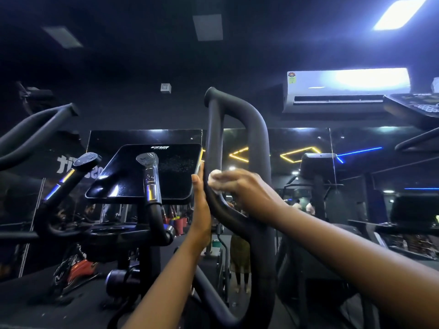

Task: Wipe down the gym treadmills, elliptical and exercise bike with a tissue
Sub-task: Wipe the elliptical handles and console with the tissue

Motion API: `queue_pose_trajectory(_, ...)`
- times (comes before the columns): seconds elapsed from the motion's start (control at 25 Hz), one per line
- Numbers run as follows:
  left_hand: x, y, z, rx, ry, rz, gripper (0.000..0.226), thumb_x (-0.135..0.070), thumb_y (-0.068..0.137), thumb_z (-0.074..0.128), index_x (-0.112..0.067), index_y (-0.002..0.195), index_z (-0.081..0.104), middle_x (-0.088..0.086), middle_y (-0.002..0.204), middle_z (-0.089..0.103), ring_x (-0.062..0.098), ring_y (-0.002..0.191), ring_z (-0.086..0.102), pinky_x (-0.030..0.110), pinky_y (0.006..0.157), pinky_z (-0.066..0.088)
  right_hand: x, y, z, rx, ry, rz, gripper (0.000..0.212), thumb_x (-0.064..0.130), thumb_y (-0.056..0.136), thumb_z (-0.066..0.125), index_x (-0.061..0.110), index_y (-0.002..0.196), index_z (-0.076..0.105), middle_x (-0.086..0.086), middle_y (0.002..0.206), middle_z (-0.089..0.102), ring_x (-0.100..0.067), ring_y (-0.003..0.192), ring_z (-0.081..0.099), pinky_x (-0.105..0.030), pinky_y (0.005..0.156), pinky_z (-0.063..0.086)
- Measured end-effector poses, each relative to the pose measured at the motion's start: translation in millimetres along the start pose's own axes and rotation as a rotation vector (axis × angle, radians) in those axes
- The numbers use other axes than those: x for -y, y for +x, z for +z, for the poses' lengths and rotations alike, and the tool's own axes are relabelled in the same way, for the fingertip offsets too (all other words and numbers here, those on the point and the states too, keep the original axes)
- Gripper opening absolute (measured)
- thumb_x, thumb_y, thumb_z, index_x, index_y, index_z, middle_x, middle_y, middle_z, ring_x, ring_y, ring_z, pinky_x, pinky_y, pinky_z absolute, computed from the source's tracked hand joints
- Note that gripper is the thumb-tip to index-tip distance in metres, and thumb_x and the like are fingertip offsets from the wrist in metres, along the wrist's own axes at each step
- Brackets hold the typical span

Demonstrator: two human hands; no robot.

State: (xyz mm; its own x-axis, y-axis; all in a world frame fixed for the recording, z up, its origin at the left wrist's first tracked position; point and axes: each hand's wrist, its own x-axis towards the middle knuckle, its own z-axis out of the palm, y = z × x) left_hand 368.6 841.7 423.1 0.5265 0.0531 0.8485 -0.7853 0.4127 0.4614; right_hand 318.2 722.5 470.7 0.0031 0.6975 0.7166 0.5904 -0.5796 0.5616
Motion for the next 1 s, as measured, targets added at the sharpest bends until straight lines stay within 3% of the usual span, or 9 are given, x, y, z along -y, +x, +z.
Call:
queue_pose_trajectory(0.12,3.4,0.0,-1.4,-0.039,0.040,0.005,0.072,-0.091,0.067,0.040,-0.058,0.131,0.040,-0.007,0.153,0.034,0.021,0.141,0.031,0.050,0.117,0.021,11.3,-33.6,2.1,0.107,0.021,0.004,0.034,0.027,0.091,0.045,0.011,0.106,0.070,-0.006,0.110,0.066,-0.023,0.092,0.065,-0.036,0.075,0.056)
queue_pose_trajectory(0.24,5.9,-7.8,2.1,-0.043,0.076,-0.007,0.063,-0.093,0.063,0.041,-0.064,0.119,0.050,0.001,0.139,0.050,0.028,0.130,0.045,0.050,0.110,0.032,10.6,-53.7,-10.3,0.226,-0.038,-0.093,0.038,0.028,0.094,0.039,0.012,0.113,0.068,-0.004,0.119,0.063,-0.021,0.103,0.062,-0.036,0.079,0.055)
queue_pose_trajectory(0.4,10.4,-21.2,1.4,-0.023,0.135,-0.022,0.064,-0.093,0.064,0.040,-0.078,0.123,0.022,-0.003,0.158,0.021,0.027,0.144,0.023,0.056,0.115,0.024,10.1,-57.0,-34.6,0.238,-0.114,-0.220,0.036,0.021,0.092,0.040,0.011,0.106,0.071,-0.002,0.115,0.066,-0.020,0.102,0.063,-0.028,0.078,0.055)
queue_pose_trajectory(0.56,11.5,-24.2,2.1,0.012,0.169,-0.004,0.061,-0.091,0.064,0.044,-0.081,0.120,0.021,-0.011,0.159,0.013,0.020,0.143,0.026,0.055,0.112,0.029,10.2,-36.1,-19.4,0.232,-0.122,-0.115,0.039,0.020,0.088,0.041,0.009,0.119,0.063,-0.010,0.119,0.063,-0.027,0.106,0.062,-0.040,0.074,0.058)
queue_pose_trajectory(0.68,7.4,-29.3,2.8,0.004,0.224,0.014,0.056,-0.091,0.062,0.045,-0.084,0.114,0.023,-0.019,0.157,0.009,0.019,0.143,0.025,0.056,0.111,0.029,8.6,-57.5,-11.8,0.245,-0.133,-0.124,0.042,0.021,0.091,0.035,0.008,0.120,0.063,-0.009,0.120,0.063,-0.025,0.108,0.061,-0.037,0.073,0.058)
queue_pose_trajectory(0.84,0.2,-40.4,0.9,0.007,0.314,-0.015,0.055,-0.083,0.071,0.041,-0.076,0.121,0.016,-0.017,0.155,0.013,0.019,0.142,0.027,0.054,0.112,0.029,6.8,-83.5,-23.0,0.187,-0.197,-0.261,0.050,0.014,0.103,0.018,0.007,0.114,0.067,-0.005,0.118,0.065,-0.022,0.111,0.060,-0.032,0.089,0.052)
queue_pose_trajectory(1.0,-7.9,-58.3,-1.5,-0.035,0.620,-0.013,0.068,-0.075,0.076,0.036,-0.060,0.135,0.005,0.000,0.153,0.024,0.022,0.136,0.036,0.048,0.108,0.035,4.9,-90.0,-38.9,0.104,-0.241,-0.255,0.039,0.007,0.088,0.036,0.007,0.111,0.068,-0.005,0.113,0.067,-0.022,0.106,0.062,-0.029,0.090,0.051)
